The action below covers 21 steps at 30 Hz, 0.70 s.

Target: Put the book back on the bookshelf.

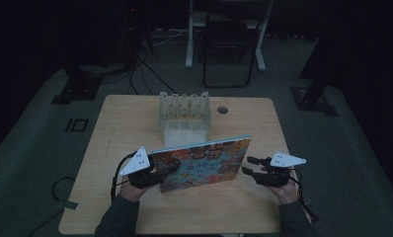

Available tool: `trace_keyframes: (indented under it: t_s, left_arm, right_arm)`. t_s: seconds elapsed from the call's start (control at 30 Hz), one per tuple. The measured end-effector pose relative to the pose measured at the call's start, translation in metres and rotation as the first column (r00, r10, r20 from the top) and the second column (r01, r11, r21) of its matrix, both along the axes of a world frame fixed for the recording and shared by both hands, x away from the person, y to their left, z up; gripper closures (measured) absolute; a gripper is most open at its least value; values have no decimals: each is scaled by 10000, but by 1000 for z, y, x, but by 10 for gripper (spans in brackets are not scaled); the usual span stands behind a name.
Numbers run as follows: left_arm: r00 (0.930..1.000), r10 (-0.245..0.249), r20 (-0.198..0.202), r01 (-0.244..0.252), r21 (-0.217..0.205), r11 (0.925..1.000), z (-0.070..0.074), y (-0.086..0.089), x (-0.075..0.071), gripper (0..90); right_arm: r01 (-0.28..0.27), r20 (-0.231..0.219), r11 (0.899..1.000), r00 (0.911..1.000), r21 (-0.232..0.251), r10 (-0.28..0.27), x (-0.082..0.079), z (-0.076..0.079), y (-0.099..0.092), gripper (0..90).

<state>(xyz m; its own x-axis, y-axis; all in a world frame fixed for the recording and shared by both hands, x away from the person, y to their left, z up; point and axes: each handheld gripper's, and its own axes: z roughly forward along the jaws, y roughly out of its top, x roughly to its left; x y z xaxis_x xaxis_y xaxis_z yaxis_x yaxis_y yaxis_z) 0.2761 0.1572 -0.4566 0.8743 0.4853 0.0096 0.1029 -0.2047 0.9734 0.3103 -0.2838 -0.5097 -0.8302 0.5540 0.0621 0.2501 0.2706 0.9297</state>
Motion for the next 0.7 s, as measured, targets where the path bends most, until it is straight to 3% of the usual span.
trace_keyframes:
  t_s: [0.2,0.5,0.7]
  left_arm:
    - [9999,-43,-153,41,-119,9999,-3,0,2,633]
    - [9996,-2,-292,6,140,9999,-12,-3,2,614]
    - [9997,-41,-254,42,53,10000,-15,-3,5,613]
  right_arm:
    - [-12,-52,10000,10000,13,12,0,-2,1,490]
    - [5,-98,10000,10000,49,-5,0,-4,0,490]
    - [-7,-151,10000,9999,45,8,0,-5,0,490]
